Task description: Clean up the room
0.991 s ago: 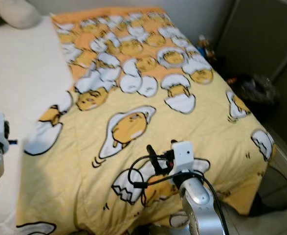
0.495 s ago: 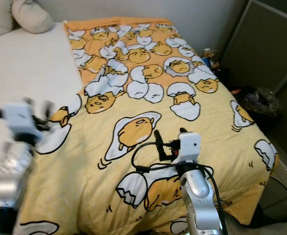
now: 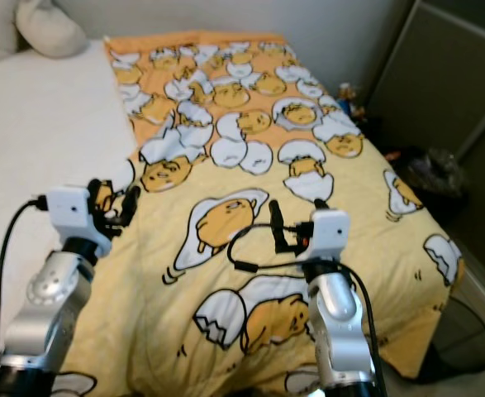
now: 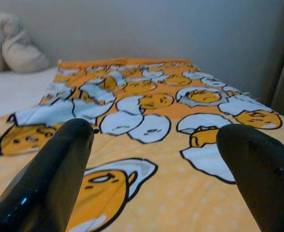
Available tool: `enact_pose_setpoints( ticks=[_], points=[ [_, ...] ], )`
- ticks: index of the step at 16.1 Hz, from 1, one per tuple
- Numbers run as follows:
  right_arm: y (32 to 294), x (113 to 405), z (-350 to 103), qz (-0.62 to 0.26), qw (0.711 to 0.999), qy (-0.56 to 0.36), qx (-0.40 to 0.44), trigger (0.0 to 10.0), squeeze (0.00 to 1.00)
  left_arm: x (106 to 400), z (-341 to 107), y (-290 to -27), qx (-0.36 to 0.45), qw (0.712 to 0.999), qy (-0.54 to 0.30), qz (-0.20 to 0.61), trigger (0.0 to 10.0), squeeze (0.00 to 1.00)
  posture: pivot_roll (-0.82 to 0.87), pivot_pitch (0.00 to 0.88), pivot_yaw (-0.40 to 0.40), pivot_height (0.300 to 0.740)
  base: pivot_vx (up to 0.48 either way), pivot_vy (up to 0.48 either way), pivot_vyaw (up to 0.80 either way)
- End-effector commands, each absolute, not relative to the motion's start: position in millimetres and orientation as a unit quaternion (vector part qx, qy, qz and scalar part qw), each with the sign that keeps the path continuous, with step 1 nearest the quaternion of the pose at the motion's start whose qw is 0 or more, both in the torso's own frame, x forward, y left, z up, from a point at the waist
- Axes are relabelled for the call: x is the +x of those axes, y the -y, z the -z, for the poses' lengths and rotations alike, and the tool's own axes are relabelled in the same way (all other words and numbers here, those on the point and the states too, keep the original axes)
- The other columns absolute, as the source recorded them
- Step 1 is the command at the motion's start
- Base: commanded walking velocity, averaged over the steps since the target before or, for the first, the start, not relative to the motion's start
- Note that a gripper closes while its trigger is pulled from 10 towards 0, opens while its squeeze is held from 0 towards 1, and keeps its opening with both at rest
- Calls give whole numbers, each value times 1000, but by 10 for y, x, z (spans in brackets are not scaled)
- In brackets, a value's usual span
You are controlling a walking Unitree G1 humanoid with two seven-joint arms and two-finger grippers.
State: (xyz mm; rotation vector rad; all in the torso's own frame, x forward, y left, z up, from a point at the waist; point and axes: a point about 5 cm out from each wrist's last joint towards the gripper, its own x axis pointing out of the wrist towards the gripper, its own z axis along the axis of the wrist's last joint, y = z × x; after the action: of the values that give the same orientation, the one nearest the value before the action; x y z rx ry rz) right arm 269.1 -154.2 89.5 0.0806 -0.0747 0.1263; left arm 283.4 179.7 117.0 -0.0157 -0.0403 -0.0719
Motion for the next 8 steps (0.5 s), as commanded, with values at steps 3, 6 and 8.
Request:
enact_pose_setpoints(
  ticks=[3,6,8],
  points=[
    [1833,2757,-946,27,996,49,67,10000,1000,2841,-1250,-1862,15,999,46,18,10000,1000,69,0,-89,740,0,0,0],
    [1788,2828,-887,9,999,22,27,10000,0,2885,-1288,-1749,4,998,45,53,10000,0,73,0,-98,740,0,0,0],
    [1751,2849,-891,-8,1000,21,18,10000,0,2880,-1261,-1712,4,997,42,62,10000,0,72,0,-97,740,0,-135,0]
  ],
)
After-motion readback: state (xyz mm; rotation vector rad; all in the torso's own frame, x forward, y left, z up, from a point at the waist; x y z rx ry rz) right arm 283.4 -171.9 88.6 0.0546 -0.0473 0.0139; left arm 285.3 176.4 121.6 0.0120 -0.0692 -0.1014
